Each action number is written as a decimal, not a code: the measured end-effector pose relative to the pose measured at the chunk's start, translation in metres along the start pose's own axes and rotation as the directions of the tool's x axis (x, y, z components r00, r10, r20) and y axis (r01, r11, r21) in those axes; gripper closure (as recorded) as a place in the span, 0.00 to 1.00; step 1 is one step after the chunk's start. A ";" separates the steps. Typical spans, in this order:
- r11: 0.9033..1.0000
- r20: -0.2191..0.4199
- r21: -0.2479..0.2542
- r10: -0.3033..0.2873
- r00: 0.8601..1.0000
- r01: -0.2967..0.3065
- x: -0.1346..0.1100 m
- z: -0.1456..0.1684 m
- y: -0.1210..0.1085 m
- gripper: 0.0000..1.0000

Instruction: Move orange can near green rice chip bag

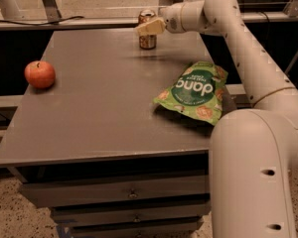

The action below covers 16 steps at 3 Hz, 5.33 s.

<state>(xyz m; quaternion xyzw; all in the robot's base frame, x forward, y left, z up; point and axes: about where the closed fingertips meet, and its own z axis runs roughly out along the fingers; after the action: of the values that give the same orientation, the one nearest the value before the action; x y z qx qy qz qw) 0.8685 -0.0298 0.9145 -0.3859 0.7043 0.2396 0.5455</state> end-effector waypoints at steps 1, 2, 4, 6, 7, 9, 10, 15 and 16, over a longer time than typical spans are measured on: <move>1.000 -0.027 0.006 -0.005 1.000 0.005 0.006 0.009 -0.001 0.38; 1.000 -0.042 0.020 -0.009 0.999 0.010 0.007 0.009 -0.005 0.62; 1.000 -0.045 0.019 -0.012 0.999 0.013 -0.006 -0.041 -0.001 1.00; 1.000 -0.068 0.030 0.010 0.998 -0.008 0.008 -0.110 0.022 1.00; 0.998 -0.088 0.042 0.041 0.995 -0.037 0.030 -0.138 0.042 1.00; 0.995 -0.122 0.055 0.089 0.989 -0.083 0.061 -0.173 0.072 1.00; 0.993 -0.126 0.050 0.111 0.986 -0.105 0.068 -0.177 0.078 0.82; 0.993 -0.136 0.044 0.116 0.984 -0.111 0.072 -0.198 0.076 0.00; 0.992 -0.091 0.077 0.107 0.990 -0.100 0.079 -0.233 0.053 0.00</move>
Offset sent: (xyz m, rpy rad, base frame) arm 0.0112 -0.0102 -0.0044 -0.0617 0.0069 -0.0477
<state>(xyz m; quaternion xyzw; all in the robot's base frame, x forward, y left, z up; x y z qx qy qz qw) 0.6819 -0.1976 0.9027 -0.3399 0.7569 0.2232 0.5117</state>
